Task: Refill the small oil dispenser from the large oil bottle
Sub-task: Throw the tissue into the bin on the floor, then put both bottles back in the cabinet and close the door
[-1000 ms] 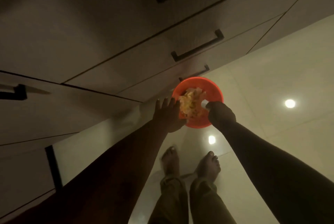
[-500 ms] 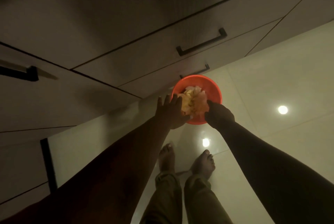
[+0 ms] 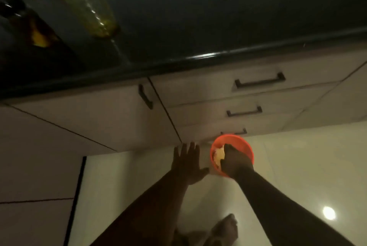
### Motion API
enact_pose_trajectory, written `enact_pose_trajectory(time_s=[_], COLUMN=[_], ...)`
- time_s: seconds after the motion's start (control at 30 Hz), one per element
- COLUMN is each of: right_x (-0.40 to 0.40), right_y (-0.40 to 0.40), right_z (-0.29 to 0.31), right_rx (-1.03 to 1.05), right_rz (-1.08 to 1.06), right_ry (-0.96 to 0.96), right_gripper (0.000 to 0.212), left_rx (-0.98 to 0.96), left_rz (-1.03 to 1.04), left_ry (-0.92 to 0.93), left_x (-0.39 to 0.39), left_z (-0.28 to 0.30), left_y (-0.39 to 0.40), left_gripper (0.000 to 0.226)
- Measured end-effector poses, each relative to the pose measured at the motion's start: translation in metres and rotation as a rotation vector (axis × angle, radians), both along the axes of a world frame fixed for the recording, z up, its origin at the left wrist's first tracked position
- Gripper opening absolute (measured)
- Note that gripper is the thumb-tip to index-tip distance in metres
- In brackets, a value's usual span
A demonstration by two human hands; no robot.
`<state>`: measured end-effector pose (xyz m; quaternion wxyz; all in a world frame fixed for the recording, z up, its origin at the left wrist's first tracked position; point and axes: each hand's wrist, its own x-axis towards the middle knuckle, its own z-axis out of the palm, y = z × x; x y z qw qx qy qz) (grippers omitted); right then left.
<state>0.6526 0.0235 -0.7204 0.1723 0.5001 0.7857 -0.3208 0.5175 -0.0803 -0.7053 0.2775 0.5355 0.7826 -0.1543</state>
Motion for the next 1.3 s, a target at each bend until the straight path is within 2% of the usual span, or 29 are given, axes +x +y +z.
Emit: enact_pose_trajectory(time_s=[0.07, 0.2, 0.27, 0.37, 0.6, 0.77, 1.0, 1.3], right_x=[-0.012, -0.040, -0.054, -0.074, -0.134, -0.164, -0.182, -0.209], right_y=[-0.019, -0.054, -0.071, -0.102, -0.198, -0.230, -0.212, -0.126], right_z=[0.039, 0.101, 0.132, 0.177, 0.257, 0.316, 0.352, 0.363], right_rx=[0.043, 0.211, 0.297, 0.408, 0.535, 0.683, 0.731, 0.800], right_rz=[0.109, 0.295, 0.361, 0.391, 0.414, 0.436, 0.382, 0.381], right_ry=[-0.032, 0.001, 0.019, 0.045, 0.151, 0.222, 0.283, 0.312], right_gripper=[0.059, 0.061, 0.063, 0.067, 0.073, 0.076, 0.080, 0.084], left_rx=[0.043, 0.193, 0.287, 0.372, 0.463, 0.564, 0.665, 0.744], left_rz=[0.020, 0.062, 0.062, 0.089, 0.237, 0.330, 0.415, 0.508], left_ry=[0.017, 0.052, 0.105, 0.184, 0.270, 0.351, 0.358, 0.276], left_x=[-0.006, -0.033, -0.052, -0.076, -0.130, -0.159, -0.189, -0.218], left_z=[0.029, 0.095, 0.130, 0.177, 0.259, 0.312, 0.349, 0.348], left_y=[-0.015, -0.033, -0.050, -0.092, -0.221, -0.265, -0.257, -0.182], left_gripper=[0.091, 0.102, 0.096, 0.088, 0.090, 0.092, 0.094, 0.099])
